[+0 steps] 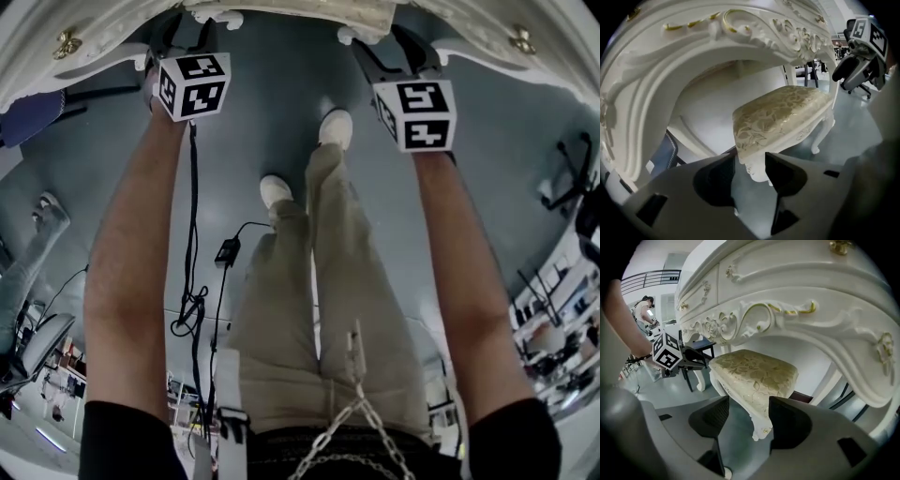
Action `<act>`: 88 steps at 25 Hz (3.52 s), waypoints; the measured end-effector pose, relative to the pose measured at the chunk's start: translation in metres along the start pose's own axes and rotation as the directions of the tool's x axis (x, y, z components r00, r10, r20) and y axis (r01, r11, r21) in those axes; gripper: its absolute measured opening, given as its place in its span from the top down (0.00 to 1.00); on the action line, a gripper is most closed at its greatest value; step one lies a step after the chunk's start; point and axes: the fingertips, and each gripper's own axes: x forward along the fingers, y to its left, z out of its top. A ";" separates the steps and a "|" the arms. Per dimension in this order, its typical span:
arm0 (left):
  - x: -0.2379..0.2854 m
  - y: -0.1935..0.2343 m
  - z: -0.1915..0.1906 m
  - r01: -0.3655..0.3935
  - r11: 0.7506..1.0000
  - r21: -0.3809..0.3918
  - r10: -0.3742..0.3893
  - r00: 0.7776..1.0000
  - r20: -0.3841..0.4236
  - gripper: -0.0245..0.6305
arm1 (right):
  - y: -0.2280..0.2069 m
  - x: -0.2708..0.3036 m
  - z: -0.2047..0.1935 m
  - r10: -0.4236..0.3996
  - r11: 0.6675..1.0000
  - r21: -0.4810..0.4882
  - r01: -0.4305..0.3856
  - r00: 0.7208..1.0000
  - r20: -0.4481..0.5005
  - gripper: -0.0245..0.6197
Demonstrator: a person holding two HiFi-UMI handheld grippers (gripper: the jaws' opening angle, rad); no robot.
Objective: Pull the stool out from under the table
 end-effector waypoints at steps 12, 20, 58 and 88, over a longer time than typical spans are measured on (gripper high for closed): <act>0.047 0.001 -0.017 0.037 0.996 0.084 -0.028 0.993 -0.114 0.62 | -0.010 0.025 -0.016 -0.031 0.999 -0.024 0.029 0.993 -0.111 0.55; 0.034 -0.025 -0.012 0.088 0.994 0.063 -0.079 0.988 -0.134 0.61 | -0.018 0.029 -0.026 -0.070 0.998 -0.017 0.068 0.985 -0.161 0.52; -0.009 -0.065 -0.067 0.244 0.968 -0.056 -0.251 0.935 -0.253 0.56 | -0.011 0.024 -0.095 -0.142 0.990 -0.052 0.132 0.926 -0.351 0.45; -0.124 -0.139 -0.157 0.302 0.945 -0.125 -0.327 0.882 -0.340 0.56 | 0.057 -0.063 -0.177 -0.136 0.990 -0.091 0.107 0.884 -0.447 0.45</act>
